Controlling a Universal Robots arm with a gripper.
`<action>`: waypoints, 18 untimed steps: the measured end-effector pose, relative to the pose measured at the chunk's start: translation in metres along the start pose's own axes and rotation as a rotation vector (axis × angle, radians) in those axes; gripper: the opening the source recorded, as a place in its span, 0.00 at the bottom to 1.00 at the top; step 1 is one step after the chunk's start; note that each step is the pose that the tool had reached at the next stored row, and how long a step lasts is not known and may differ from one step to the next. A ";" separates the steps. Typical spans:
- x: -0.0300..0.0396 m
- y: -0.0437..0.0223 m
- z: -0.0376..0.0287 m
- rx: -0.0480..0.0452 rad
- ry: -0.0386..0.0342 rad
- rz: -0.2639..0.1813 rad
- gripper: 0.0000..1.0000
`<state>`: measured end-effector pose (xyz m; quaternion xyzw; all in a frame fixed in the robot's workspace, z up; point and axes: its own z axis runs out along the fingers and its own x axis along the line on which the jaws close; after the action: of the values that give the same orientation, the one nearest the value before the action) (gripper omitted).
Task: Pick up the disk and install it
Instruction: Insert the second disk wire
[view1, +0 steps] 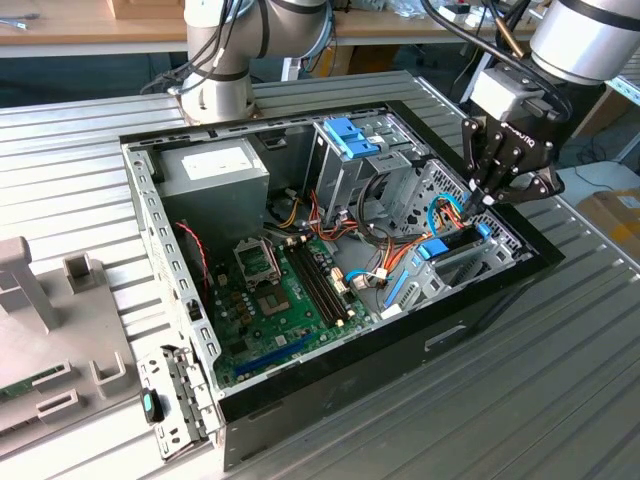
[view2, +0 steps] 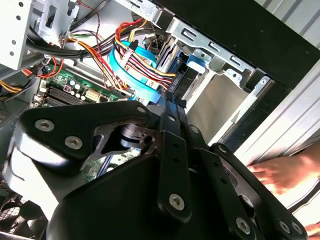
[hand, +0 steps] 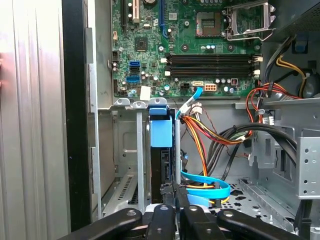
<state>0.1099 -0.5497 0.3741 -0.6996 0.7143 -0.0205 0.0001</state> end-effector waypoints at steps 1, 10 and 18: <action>0.0000 0.0000 0.0000 0.0002 0.0000 0.000 0.11; 0.0000 0.0000 0.0000 0.0009 0.0000 0.000 0.11; 0.0038 0.0000 0.0017 0.0013 -0.0011 -0.001 0.17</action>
<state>0.1098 -0.5535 0.3726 -0.6998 0.7140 -0.0206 0.0009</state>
